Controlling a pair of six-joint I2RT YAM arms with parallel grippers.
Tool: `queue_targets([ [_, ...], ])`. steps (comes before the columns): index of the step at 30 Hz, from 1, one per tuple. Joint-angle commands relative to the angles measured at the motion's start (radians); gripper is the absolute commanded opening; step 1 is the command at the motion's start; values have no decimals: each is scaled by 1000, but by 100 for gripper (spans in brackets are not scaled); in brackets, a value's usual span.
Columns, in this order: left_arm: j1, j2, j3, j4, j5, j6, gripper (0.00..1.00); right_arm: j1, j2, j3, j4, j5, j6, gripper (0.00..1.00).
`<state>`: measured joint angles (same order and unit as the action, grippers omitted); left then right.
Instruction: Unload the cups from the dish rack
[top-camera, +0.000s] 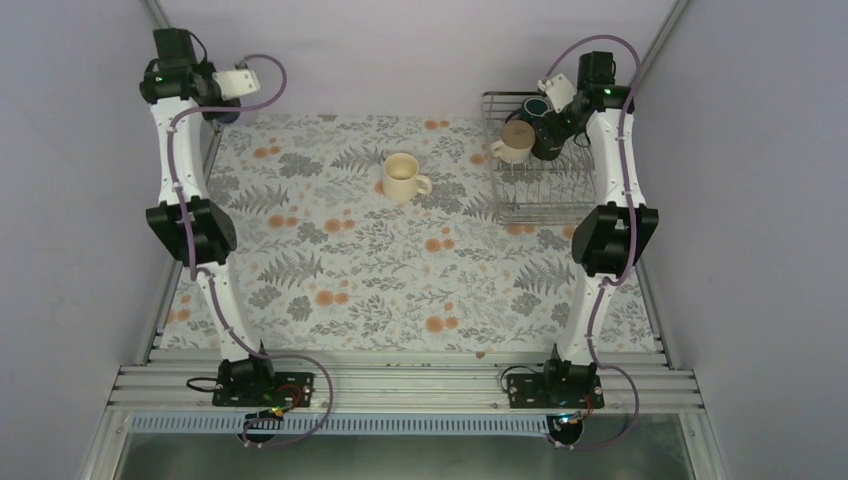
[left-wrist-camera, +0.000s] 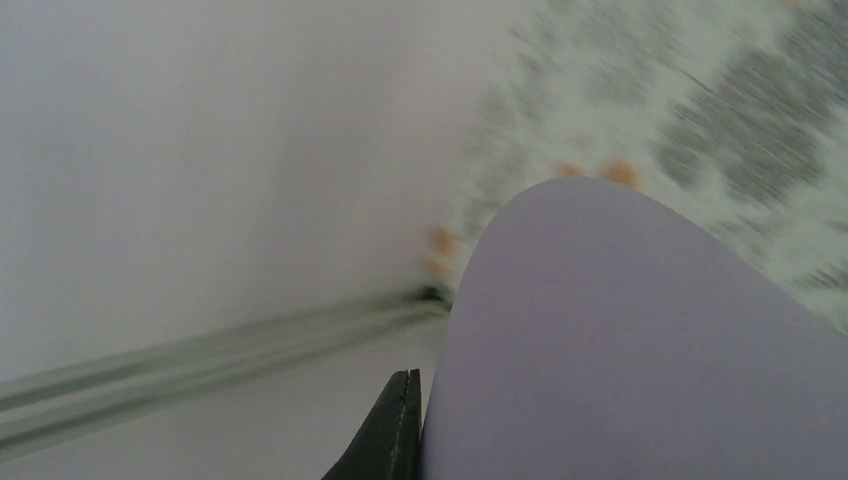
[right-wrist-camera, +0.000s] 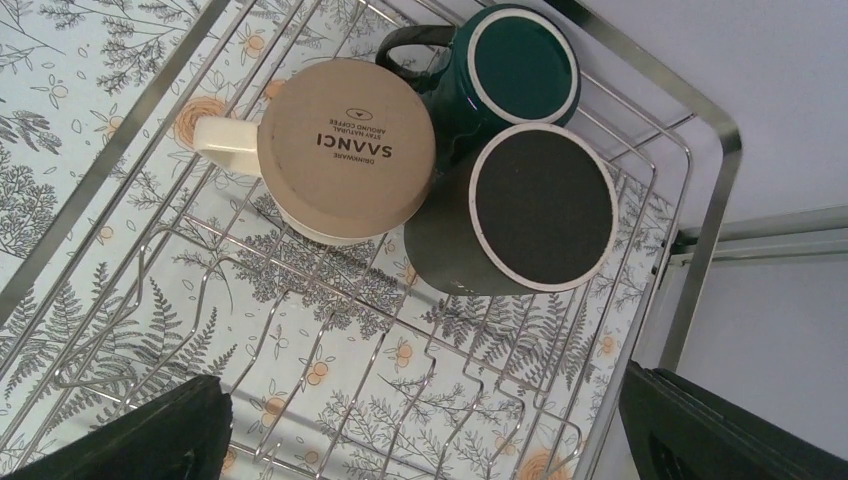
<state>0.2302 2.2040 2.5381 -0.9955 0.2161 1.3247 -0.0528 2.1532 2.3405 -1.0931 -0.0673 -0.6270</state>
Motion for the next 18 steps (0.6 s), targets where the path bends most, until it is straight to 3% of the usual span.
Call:
queue_targets([
  [1,-2,113,9,-360,-111,129,2,1,4,4,14,21,6,100],
  [5,-8,144,-90,-335,-128,131,2,-5,-6,-16,17,9,11,100],
  [11,-19,306,22,-360,-238,82,2,-31,-55,-95,60,-15,15,100],
  [18,-24,347,-24,-344,-269,76,2,-69,-50,-100,46,-65,16,100],
])
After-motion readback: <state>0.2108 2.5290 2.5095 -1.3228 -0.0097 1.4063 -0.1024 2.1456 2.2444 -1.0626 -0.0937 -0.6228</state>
